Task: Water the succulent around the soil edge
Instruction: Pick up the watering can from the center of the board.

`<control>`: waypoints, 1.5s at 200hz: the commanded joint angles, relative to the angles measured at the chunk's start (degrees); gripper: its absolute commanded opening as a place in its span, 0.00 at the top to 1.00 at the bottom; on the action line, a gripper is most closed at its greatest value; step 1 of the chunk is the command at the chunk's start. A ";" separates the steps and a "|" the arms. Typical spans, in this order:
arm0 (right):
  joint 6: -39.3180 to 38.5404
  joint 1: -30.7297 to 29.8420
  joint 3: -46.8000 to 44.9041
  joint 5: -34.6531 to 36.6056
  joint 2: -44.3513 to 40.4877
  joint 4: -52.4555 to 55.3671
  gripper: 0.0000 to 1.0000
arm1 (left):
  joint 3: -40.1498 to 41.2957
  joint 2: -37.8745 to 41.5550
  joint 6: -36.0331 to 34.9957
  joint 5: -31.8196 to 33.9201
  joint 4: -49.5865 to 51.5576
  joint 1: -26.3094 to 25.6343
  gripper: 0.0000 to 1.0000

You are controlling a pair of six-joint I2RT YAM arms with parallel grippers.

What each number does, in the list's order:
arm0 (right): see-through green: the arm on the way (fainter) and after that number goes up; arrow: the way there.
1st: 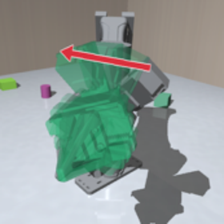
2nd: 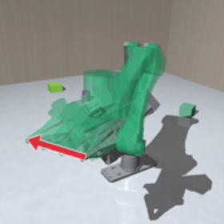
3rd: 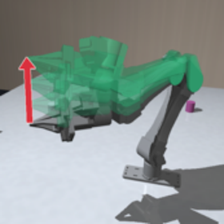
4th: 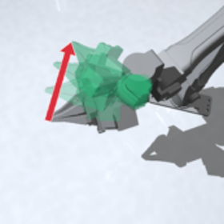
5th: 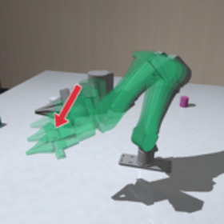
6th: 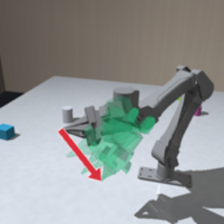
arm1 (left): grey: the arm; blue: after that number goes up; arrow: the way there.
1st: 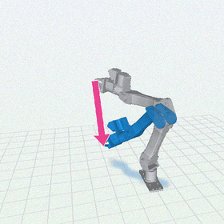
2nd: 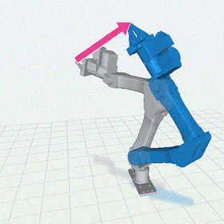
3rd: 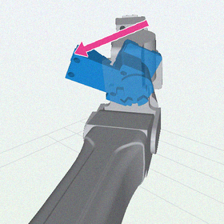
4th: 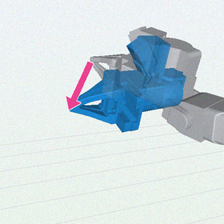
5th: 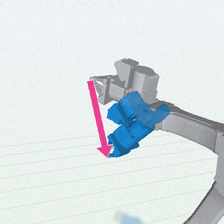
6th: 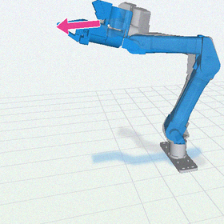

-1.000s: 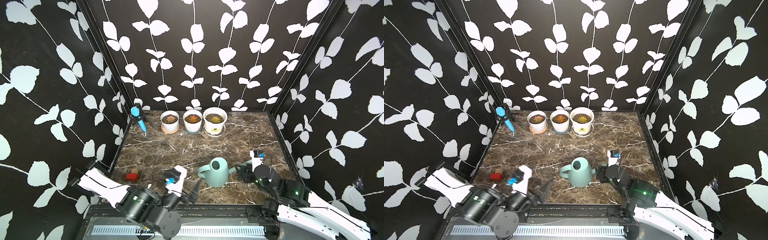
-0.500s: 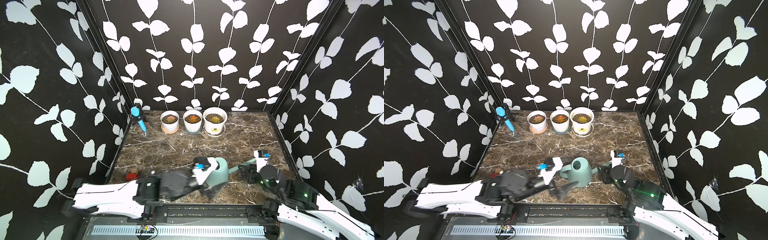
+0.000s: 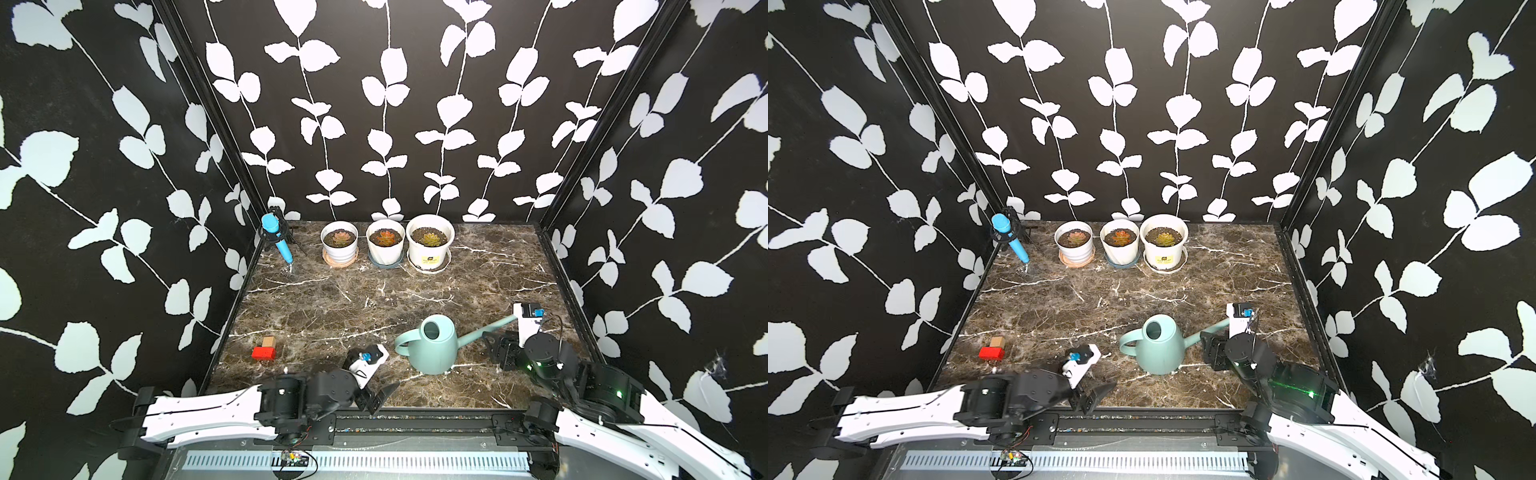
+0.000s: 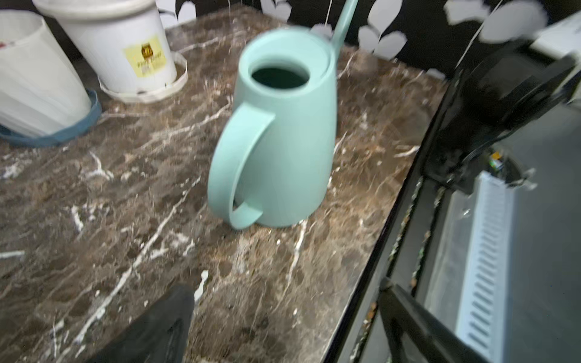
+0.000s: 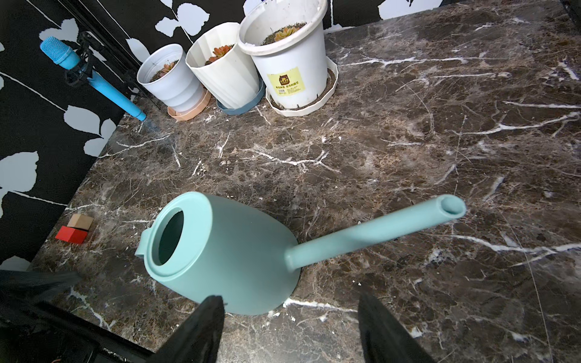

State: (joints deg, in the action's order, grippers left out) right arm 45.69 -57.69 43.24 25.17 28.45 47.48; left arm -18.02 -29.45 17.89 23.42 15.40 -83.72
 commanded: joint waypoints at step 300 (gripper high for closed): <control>-3.06 0.18 1.21 3.04 -0.31 -1.36 0.32 | 6.35 -33.35 -6.20 -46.96 -53.30 33.80 0.14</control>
State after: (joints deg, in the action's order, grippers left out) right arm 43.24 -57.69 43.18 27.22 28.53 45.41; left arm -10.81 -55.72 9.43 -15.90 -30.41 -51.64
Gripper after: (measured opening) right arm 0.685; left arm 0.877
